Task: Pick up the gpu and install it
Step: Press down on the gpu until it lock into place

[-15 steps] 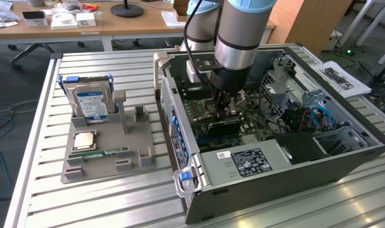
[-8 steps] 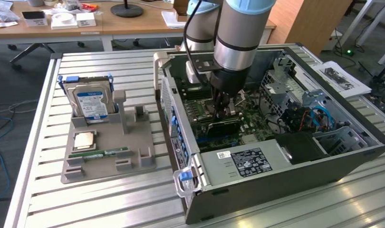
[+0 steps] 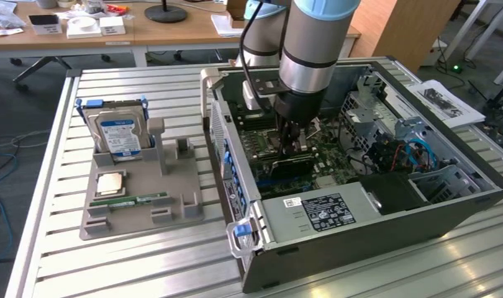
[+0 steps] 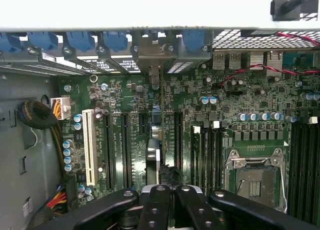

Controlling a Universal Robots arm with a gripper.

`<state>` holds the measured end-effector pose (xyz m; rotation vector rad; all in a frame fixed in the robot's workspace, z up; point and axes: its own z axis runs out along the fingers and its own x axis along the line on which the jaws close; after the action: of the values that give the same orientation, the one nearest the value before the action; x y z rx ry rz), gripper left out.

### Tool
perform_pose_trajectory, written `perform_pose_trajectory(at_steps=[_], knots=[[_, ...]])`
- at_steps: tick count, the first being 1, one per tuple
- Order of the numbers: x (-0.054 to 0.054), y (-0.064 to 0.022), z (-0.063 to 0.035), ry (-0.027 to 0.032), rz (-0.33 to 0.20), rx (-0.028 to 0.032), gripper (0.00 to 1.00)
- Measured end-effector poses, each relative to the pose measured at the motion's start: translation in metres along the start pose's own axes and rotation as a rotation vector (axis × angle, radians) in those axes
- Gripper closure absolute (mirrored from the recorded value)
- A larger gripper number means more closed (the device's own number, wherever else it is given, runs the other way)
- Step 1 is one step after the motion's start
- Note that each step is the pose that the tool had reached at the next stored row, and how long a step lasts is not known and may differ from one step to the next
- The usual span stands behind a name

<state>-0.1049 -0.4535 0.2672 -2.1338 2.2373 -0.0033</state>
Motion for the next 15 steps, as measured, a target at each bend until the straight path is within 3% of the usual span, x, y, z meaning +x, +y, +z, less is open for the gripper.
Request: perform_pose_trajectory(at_steps=[15], knots=[[0.0001, 0.0006, 0.0015, 0.0003, 0.000, 0.0006, 0.89]])
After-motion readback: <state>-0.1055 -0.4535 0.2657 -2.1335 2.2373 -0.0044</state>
